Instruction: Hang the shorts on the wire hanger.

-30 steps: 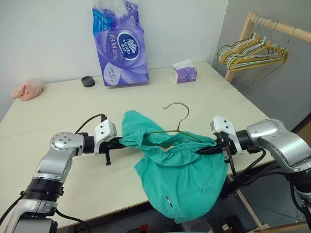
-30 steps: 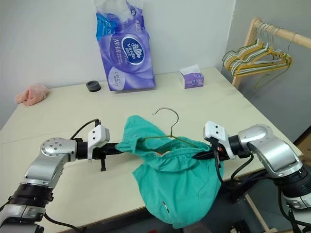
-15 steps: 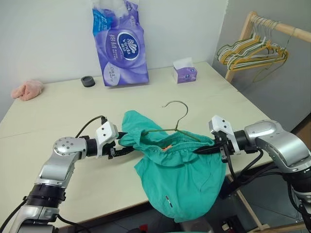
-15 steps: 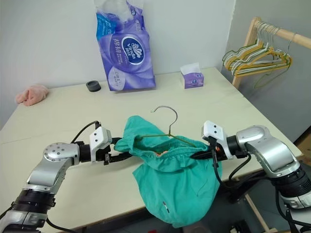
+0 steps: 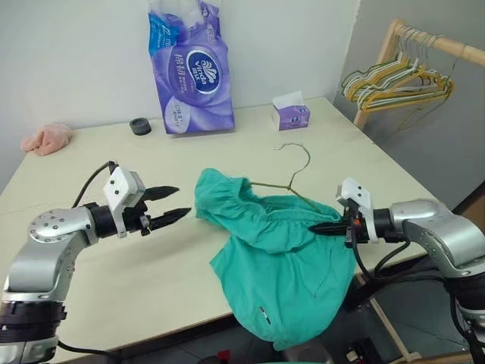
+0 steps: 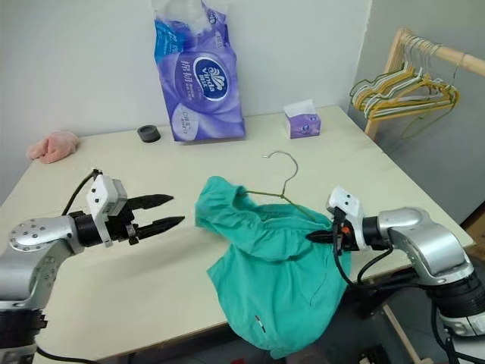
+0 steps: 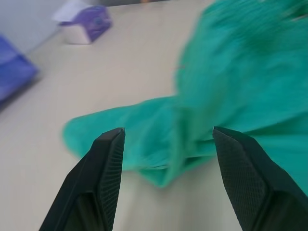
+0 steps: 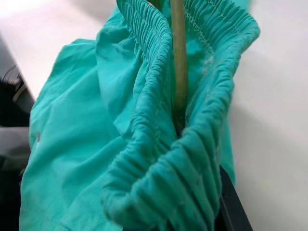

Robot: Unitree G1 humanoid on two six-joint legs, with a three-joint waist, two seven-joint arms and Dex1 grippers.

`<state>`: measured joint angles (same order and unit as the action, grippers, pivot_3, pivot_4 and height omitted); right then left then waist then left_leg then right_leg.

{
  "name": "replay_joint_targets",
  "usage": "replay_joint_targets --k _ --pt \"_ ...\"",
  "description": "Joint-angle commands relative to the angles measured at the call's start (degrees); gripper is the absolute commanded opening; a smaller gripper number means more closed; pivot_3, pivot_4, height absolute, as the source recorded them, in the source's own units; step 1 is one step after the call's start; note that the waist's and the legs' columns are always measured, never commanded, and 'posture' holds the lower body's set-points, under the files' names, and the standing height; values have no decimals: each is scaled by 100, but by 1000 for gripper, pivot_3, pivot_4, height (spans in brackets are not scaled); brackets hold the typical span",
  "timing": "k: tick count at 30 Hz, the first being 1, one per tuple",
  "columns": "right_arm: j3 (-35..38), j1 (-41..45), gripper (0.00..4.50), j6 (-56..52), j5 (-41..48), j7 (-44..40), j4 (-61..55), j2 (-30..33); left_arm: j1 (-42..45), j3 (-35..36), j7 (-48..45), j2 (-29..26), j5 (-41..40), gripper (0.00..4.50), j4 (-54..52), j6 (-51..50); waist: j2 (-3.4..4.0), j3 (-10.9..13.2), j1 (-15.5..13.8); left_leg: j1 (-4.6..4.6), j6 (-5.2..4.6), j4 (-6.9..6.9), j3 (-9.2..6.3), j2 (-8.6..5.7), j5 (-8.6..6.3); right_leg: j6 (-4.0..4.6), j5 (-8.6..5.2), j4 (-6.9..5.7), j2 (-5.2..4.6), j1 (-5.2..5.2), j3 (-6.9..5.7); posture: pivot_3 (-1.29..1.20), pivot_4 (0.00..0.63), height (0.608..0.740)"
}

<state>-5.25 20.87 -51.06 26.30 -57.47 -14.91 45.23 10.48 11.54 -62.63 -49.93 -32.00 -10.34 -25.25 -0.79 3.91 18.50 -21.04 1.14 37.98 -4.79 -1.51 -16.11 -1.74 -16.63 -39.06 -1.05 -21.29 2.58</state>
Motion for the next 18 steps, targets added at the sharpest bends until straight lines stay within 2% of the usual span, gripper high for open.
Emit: replay_joint_targets --k 1,2,9,18 --pt "646 -160 0 -309 195 488 -213 -21 491 -154 -24 83 -624 4185 -540 -628 0 1 -25 2 0 0 1 -1 0 -1 0 -1 0 1 1 -389 30 740" --pt "794 -245 0 -401 219 627 -233 -46 666 -253 -5 164 -701 4490 -599 -727 1 1 -30 1 0 1 1 -1 0 -3 -2 0 2 2 0 -393 31 740" --pt "1822 -1093 0 -887 330 1409 -421 -23 1595 -999 -154 730 -963 4490 -757 -1131 2 3 1 2 -1 0 12 -5 0 -5 -3 2 6 6 13 -450 47 740" --pt "3565 -2067 0 -1370 97 2478 -177 -133 2431 -1817 -85 1583 -412 4490 -419 -764 8 7 204 6 -2 -2 18 -2 -1 -33 -20 5 22 13 26 -533 61 740"
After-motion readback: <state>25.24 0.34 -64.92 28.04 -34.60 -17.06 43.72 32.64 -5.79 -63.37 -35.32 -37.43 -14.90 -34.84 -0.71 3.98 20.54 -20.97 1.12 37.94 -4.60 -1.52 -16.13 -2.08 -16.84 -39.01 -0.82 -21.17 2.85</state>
